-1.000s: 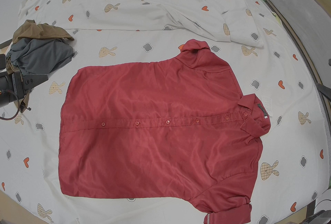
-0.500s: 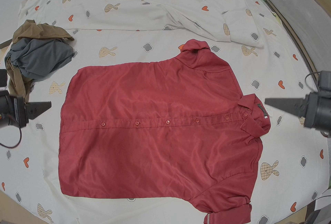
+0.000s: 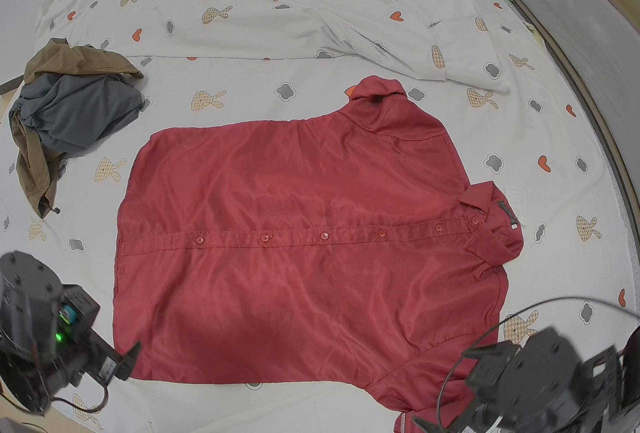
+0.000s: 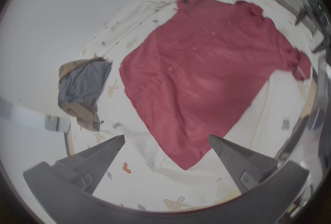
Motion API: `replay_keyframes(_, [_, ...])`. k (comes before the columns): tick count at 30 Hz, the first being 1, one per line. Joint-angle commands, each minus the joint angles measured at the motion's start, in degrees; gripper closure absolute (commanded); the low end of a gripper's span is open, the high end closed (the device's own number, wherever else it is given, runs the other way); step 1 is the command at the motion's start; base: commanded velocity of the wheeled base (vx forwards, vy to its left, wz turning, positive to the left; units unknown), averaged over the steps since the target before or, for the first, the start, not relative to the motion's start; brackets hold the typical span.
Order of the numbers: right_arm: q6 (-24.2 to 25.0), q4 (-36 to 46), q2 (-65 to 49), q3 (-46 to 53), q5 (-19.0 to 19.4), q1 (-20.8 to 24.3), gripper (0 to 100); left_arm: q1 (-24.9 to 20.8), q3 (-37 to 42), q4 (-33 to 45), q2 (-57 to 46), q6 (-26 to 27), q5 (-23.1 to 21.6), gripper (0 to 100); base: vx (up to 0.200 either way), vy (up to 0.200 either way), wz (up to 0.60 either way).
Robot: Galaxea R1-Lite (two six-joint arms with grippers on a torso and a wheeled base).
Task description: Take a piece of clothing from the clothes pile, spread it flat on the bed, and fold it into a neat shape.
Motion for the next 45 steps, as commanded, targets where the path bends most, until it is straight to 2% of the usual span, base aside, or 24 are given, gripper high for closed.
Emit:
replay_keyframes(1, [-3.15,-0.14,10.52,8.77,-10.01,10.94,0,-12.26,8.76,-4.09,10.03,2.56,6.26,0,0.0,0.0,0.0])
replay_keyframes(7, [-2.98,-0.14,7.89,10.18,-9.84,10.58,0,-12.26,12.01,-5.23,15.04,2.83,6.44,0,0.0,0.0,0.0])
replay_keyframes(14, [-3.15,-0.05,4.99,10.44,-9.84,10.76,0,-12.26,16.05,-12.97,20.41,2.91,6.35,0,0.0,0.0,0.0])
replay_keyframes(21, [-3.15,-0.05,4.11,10.44,-9.84,10.85,0,-12.26,16.84,-13.85,25.06,2.91,6.53,0,0.0,0.0,0.0])
replay_keyframes(26, [-3.15,-0.05,2.61,10.44,-9.84,10.94,0,-12.26,16.84,-17.98,27.61,3.09,6.44,0,0.0,0.0,0.0])
replay_keyframes(35, [-3.15,-0.05,2.0,10.53,-9.84,11.2,0,-12.17,17.81,-30.19,38.69,3.0,6.53,0,0.0,0.0,0.0])
replay_keyframes(40, [-3.15,-0.14,2.09,10.7,-9.75,11.2,0,-11.82,17.99,-32.39,38.51,4.32,6.53,0,0.0,0.0,0.0])
replay_keyframes(45, [-3.15,-0.14,2.09,10.62,-9.75,11.29,0,-9.62,17.81,-32.48,36.31,5.99,6.53,0,0.0,0.0,0.0])
